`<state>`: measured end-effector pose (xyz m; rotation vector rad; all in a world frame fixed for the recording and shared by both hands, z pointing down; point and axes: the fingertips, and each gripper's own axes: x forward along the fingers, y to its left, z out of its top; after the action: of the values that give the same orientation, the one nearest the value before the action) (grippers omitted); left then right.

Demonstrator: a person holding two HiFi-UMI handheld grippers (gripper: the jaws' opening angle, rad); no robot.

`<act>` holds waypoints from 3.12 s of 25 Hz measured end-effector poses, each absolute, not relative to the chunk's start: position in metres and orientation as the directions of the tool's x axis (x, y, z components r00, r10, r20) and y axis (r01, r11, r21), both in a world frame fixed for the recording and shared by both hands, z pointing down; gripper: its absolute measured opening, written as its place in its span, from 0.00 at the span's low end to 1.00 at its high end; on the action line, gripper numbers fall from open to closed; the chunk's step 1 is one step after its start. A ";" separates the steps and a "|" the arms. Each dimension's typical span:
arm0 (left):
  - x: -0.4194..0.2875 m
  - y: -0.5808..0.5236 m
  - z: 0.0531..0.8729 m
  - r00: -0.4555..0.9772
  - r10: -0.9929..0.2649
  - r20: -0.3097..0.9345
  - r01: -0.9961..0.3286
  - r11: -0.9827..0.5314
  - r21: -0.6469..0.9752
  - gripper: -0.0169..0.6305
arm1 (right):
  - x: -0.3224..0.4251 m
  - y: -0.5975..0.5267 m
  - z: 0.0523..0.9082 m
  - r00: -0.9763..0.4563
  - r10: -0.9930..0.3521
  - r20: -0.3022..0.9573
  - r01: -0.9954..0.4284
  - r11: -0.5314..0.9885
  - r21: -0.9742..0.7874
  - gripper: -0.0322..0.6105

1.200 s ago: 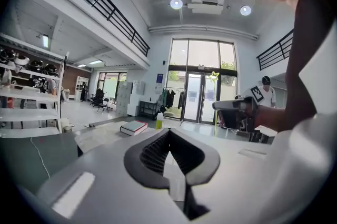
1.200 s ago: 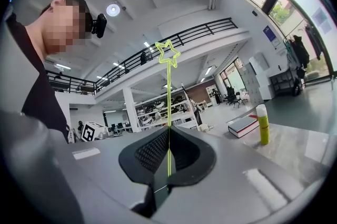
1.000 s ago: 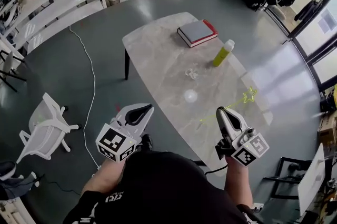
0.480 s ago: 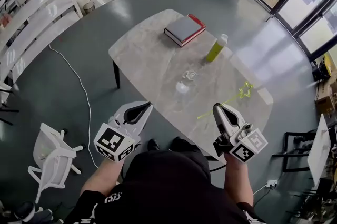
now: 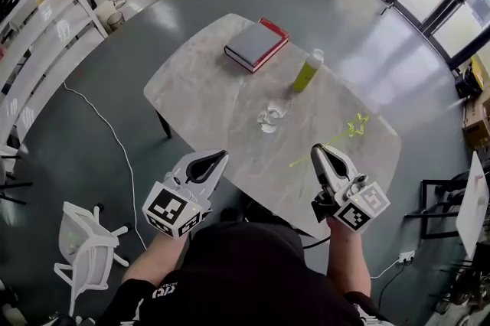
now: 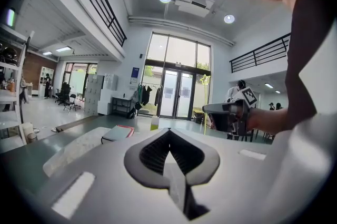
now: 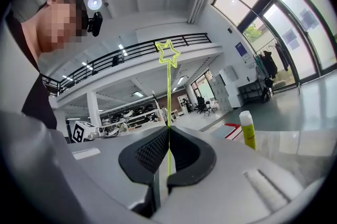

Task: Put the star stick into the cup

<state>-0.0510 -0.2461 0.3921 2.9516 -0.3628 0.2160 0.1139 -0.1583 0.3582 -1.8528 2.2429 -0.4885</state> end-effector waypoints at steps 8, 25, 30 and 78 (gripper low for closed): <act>0.004 -0.287 0.412 0.961 -0.215 0.177 -0.241 -0.960 0.145 0.03 | 0.157 -0.214 0.376 -0.202 -0.976 0.075 -0.913 0.161 -0.374 0.08; 0.088 -0.343 0.473 0.956 -0.198 0.216 -0.237 -0.956 0.174 0.03 | 0.214 -0.306 0.454 -0.223 -0.962 0.159 -0.904 0.142 -0.404 0.08; 0.106 -0.351 0.499 0.950 -0.201 0.241 -0.249 -0.949 0.191 0.03 | 0.228 -0.322 0.488 -0.214 -0.960 0.182 -0.900 0.121 -0.418 0.08; 0.096 -0.315 0.545 0.933 -0.159 0.321 -0.245 -0.937 0.249 0.03 | 0.215 -0.305 0.605 -0.187 -0.894 0.408 -0.887 -0.024 -0.461 0.43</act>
<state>0.0961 -0.3145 0.5449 2.8040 -0.2998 0.4318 0.2151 -0.3051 0.6054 -1.9962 2.1869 -1.0186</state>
